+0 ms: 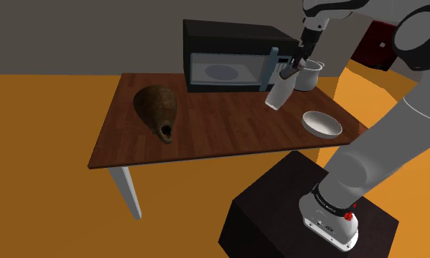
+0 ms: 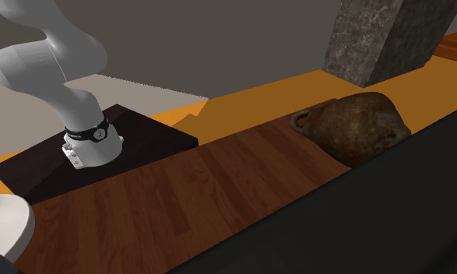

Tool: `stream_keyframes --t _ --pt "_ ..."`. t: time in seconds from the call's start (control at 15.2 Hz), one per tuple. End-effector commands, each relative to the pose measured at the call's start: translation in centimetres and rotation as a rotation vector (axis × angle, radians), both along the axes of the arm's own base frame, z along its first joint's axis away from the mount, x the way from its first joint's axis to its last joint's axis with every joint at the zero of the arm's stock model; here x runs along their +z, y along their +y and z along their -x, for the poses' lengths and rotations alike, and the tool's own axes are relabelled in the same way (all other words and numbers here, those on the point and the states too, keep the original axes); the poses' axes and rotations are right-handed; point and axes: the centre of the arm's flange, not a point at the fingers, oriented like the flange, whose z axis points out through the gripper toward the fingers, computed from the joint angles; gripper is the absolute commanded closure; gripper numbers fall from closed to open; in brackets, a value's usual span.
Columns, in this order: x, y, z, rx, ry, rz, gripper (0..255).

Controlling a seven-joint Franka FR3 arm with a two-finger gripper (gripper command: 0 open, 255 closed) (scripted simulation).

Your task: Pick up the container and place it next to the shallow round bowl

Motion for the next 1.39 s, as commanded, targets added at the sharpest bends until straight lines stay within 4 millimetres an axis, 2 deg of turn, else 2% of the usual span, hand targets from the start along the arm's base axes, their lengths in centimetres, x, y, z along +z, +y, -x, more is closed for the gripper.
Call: stream_keyframes --t 0.0,0.07,1.32 --pt "0.1 -2.2 1.4 0.002 -0.001 0.0 255" --pt "0.2 -3.4 2.1 0.002 -0.001 0.0 255" --pt "-9.9 -3.4 2.1 0.002 -0.001 0.0 255"
